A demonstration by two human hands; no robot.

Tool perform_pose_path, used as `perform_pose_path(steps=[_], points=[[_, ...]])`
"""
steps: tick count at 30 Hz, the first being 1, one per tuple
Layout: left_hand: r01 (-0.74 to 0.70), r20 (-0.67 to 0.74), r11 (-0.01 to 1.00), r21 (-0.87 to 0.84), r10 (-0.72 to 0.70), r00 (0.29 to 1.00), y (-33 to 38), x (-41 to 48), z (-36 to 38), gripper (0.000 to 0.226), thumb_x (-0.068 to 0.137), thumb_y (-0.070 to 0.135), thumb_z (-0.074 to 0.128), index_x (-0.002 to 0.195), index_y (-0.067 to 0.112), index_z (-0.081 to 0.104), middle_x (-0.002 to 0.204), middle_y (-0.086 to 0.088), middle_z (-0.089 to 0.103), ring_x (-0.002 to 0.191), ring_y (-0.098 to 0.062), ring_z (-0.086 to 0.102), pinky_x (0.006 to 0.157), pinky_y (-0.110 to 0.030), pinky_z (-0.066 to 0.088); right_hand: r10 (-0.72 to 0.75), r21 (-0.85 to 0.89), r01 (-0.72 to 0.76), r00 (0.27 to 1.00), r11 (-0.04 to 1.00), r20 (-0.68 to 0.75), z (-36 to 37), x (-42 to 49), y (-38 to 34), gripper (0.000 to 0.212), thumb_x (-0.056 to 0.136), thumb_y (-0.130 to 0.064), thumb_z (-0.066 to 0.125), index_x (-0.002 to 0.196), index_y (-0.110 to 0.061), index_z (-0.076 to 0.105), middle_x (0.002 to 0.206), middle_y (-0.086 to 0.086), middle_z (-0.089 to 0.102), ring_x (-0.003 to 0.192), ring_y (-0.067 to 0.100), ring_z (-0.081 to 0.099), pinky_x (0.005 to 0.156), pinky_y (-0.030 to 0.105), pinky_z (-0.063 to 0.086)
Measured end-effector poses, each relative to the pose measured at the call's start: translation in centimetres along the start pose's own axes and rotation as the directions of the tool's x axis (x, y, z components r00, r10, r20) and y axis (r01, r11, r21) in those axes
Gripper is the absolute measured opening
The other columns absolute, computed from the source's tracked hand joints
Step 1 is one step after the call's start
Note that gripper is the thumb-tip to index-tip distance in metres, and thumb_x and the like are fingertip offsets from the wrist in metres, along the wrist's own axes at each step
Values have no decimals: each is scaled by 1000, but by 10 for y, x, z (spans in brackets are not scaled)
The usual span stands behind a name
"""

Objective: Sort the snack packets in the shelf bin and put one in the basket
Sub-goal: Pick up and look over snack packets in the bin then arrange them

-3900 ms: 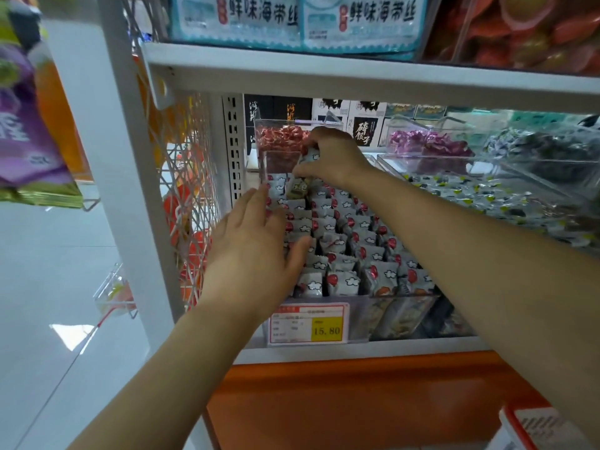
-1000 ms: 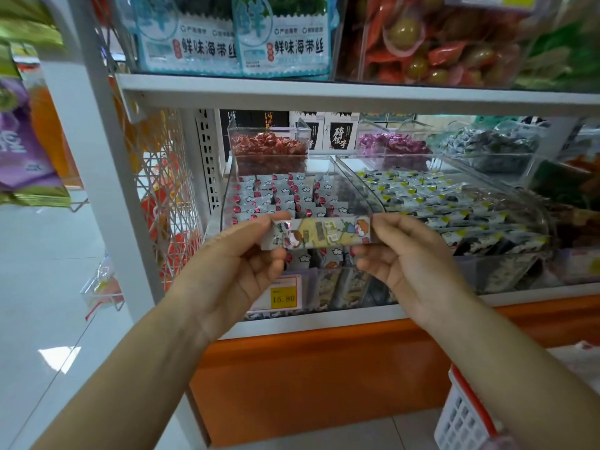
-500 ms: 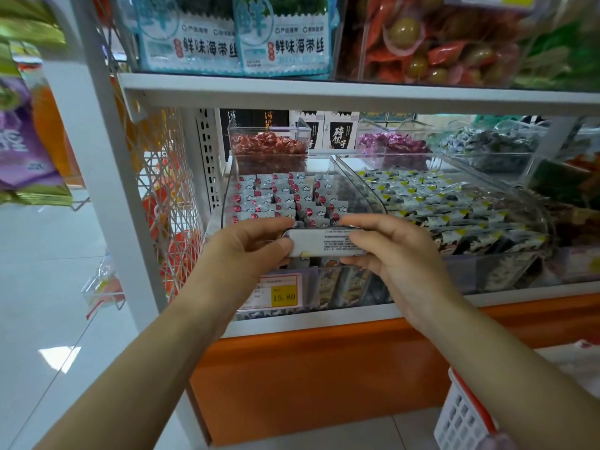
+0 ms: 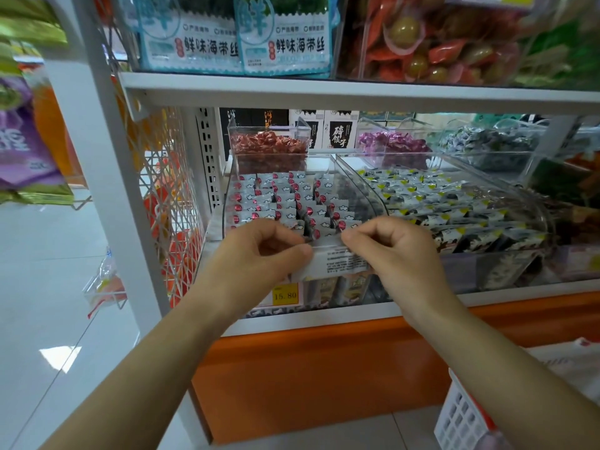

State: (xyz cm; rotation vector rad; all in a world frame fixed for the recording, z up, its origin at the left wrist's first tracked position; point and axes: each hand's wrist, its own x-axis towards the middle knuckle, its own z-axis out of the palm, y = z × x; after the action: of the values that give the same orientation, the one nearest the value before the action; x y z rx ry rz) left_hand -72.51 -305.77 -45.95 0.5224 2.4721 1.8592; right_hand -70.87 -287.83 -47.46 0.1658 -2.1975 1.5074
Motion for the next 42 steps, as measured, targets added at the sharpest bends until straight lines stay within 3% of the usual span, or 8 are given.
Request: perform_pose_path(steps=[4,6,10,15,21,31,38,42], points=[[56,14,998,-1,-56,998,0,4,-11,22,80,25,67,75,3,68,74,-13,69,62,-15,63,58,-23,50,-19,57,17,999,998,45,2,0,-1,18,84,-16,66,68,-24,68,63,-14,67,61,-2,62,55,11,48],[48,-9,998,45,-47,999,-2,6,-16,21,80,26,67,72,8,72,73,-6,72,72,-18,67,67,-29,53,-12,82,6,997,997,74,3,0,-2,18,84,-16,66,68,-25,68,63,-13,67,61,-1,63,55,11,48],[-3,-4,996,85,3,1000,-2,6,-18,20,81,30,65,68,17,73,66,7,71,61,-2,64,57,-14,49,26,109,-32,998,994,61,5,1,0,18,84,-18,66,67,-23,68,65,-6,68,66,10,66,59,30,56],[1,100,998,64,-8,995,-3,4,-15,33,57,52,66,85,35,70,80,11,69,70,-1,65,60,-11,50,77,220,-78,997,972,14,6,1,2,16,86,-12,64,71,-16,69,67,-5,68,66,10,68,57,25,58],[-32,82,997,74,26,996,-5,7,-16,25,76,19,70,93,37,65,92,12,70,82,1,65,65,-8,51,251,290,-324,932,901,263,-8,10,3,12,84,-9,64,75,-6,70,75,7,73,71,20,72,54,28,58],[-41,65,999,33,39,997,-6,8,-13,21,83,18,65,96,34,65,96,10,69,84,-1,66,68,-10,52,250,278,-373,885,885,392,-19,18,9,15,87,-8,57,83,1,68,80,12,73,72,25,72,53,29,59],[-98,-180,989,114,118,977,-9,12,-11,10,88,23,58,84,29,66,73,8,69,68,-1,67,57,-11,53,143,391,-230,960,891,239,-2,9,9,27,71,-37,64,92,-20,71,87,-3,75,80,20,72,68,28,60],[-107,-293,983,149,147,945,-8,17,-9,18,92,24,53,77,28,63,69,5,67,57,-2,65,48,-9,48,68,382,-130,983,915,170,13,7,5,37,68,-30,69,105,-29,64,78,-14,71,81,15,72,73,22,57]])
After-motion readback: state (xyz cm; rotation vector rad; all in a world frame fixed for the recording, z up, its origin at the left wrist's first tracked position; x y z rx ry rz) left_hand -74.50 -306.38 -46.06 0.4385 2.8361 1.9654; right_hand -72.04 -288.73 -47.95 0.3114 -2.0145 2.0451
